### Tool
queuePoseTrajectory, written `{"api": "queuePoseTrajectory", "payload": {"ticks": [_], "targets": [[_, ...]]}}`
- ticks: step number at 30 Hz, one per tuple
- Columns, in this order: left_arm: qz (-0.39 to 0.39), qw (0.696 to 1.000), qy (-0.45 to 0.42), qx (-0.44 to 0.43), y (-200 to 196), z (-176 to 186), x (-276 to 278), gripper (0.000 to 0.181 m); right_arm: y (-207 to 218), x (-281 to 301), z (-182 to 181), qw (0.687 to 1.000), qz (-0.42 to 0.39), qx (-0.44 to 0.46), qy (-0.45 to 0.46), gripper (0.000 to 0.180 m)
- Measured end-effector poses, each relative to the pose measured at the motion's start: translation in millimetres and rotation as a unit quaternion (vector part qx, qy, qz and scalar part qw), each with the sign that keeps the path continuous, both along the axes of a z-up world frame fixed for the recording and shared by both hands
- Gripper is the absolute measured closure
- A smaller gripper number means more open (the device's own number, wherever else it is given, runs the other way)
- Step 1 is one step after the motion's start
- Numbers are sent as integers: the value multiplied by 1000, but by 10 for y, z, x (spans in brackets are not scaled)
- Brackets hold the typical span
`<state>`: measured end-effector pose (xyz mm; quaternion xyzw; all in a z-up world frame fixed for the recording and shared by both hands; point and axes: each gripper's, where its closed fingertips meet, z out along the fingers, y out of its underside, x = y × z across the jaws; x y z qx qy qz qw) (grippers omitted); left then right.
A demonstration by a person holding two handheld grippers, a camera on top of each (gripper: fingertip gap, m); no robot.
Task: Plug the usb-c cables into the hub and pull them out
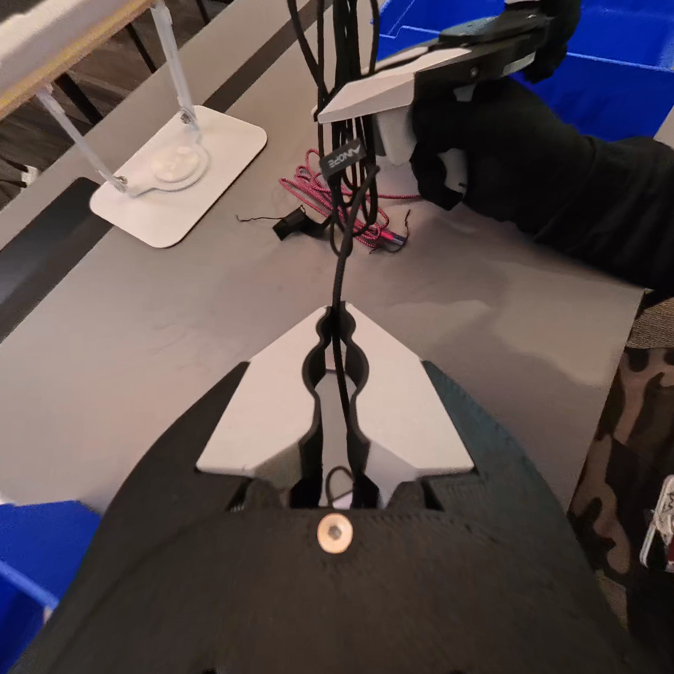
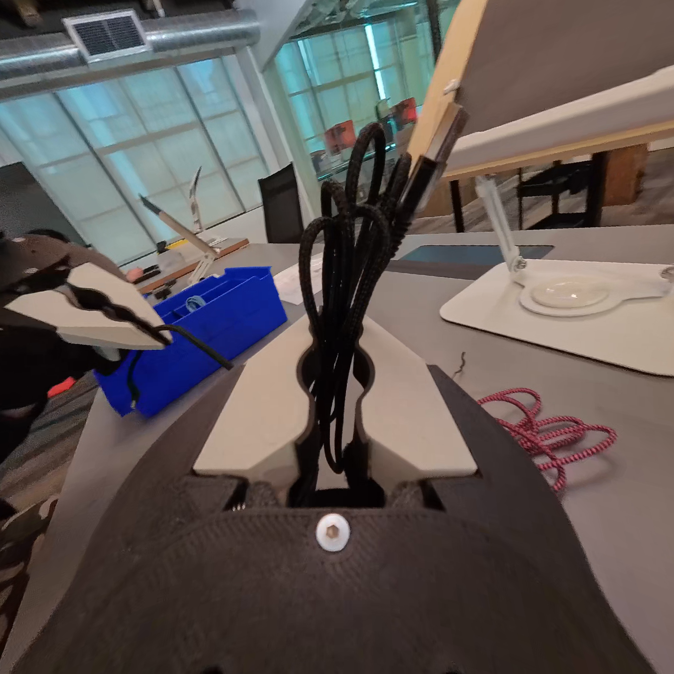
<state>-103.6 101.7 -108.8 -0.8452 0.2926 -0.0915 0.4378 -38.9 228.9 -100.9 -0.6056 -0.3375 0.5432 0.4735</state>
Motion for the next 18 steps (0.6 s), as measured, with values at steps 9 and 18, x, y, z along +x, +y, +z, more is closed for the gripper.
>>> {"api": "queuePoseTrajectory", "payload": {"ticks": [9, 18], "targets": [[-47, 996, 34, -65, -103, -331, 206, 178, -160, -50, 109, 999, 39, 24, 24, 172], [-40, 989, -141, 2, 107, 101, 407, 153, -467, -113, 277, 990, 77, 116, 29, 172]]}}
